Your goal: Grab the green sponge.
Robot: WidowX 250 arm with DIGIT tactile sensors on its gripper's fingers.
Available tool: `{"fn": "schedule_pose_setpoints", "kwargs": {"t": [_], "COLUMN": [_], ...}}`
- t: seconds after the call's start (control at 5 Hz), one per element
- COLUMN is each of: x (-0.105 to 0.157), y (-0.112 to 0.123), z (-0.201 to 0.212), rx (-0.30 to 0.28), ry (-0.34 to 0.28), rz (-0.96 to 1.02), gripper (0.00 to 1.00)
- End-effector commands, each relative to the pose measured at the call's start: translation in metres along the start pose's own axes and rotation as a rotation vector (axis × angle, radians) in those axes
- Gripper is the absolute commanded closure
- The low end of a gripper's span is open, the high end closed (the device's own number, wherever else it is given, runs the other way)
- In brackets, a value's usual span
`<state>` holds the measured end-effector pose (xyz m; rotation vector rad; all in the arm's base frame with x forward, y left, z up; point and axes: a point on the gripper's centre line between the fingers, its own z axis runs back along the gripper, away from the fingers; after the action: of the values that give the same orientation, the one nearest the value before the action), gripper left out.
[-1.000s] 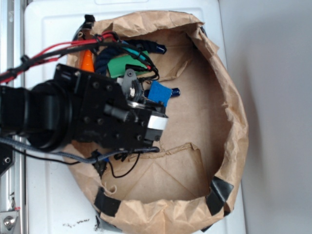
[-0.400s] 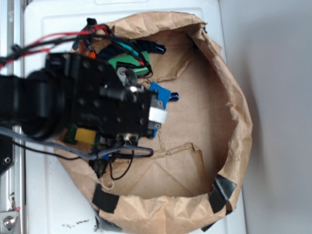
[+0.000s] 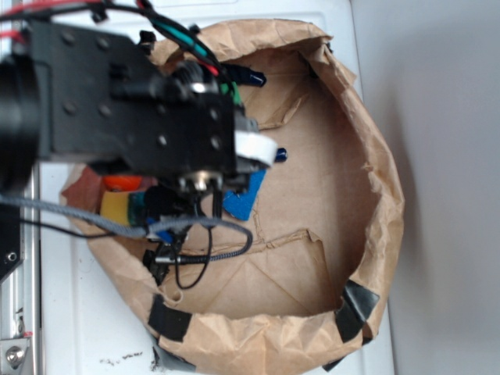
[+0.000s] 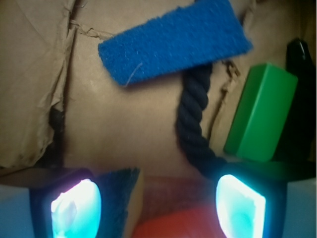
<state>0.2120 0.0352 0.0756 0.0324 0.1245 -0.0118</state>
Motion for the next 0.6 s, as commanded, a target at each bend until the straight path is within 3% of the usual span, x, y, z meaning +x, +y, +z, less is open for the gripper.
{"fn": "schedule_pose_setpoints", "kwargs": {"t": [0.0, 0.4], "x": [0.0008, 0.0023], "y": [0.0094, 0.0069], "z": [0.0081, -0.0018], "rx": [-0.088, -0.090], "ry": [-0.001, 0.064], "rz": [0.027, 0.059], "gripper": [0.00, 0.00]}}
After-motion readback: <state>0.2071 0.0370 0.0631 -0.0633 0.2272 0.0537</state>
